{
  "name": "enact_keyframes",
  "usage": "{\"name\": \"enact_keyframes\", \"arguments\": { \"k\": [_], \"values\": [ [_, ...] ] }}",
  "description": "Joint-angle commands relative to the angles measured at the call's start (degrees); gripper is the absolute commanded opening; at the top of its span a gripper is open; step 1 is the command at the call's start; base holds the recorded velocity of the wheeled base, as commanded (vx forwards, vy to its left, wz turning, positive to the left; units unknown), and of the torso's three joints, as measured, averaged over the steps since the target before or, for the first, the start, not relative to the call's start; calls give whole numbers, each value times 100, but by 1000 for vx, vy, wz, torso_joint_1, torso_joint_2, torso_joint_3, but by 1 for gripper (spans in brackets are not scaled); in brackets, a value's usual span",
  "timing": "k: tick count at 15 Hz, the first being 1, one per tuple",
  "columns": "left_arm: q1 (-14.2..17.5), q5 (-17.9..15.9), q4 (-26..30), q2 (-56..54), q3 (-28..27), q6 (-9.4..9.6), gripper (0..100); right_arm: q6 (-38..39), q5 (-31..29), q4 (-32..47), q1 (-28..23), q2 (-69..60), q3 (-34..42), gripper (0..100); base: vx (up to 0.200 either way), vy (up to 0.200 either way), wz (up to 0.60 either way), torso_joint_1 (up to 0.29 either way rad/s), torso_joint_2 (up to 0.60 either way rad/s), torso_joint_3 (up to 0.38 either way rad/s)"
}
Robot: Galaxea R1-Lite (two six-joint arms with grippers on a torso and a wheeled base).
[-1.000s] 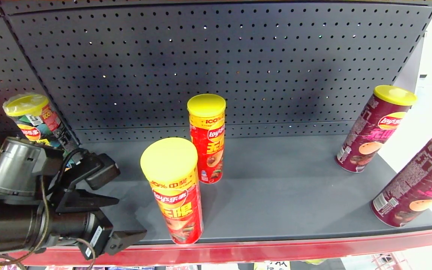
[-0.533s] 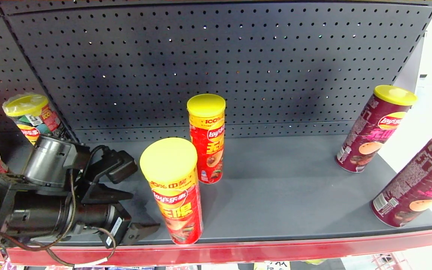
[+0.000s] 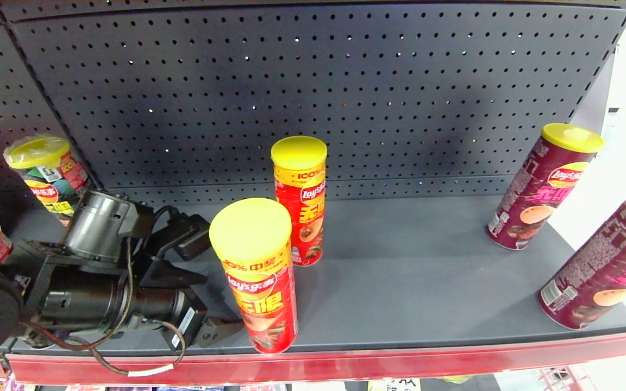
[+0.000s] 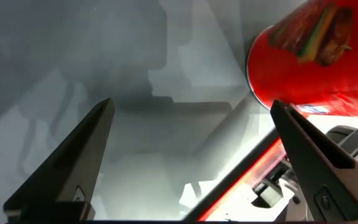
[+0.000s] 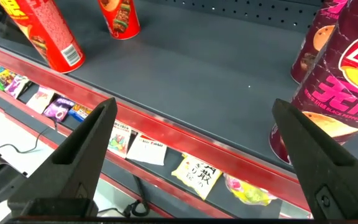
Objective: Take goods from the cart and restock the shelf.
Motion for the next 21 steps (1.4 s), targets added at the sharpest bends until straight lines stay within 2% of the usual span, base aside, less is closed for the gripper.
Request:
{"name": "enact_keyframes", "arguments": {
  "k": [1, 9, 21],
  "values": [
    [-72, -1, -1, 125, -90, -16, 100, -3, 3, -2, 4, 32, 0, 100, 0, 0, 0, 0, 0, 0],
    [-283, -1, -1, 310, -266, -51, 100, 5, 3, -2, 4, 40, 0, 100, 0, 0, 0, 0, 0, 0],
    [-353, -1, -1, 354, -292, -60, 100, 137, 3, -2, 4, 75, -8, 100, 0, 0, 0, 0, 0, 0]
  ]
}}
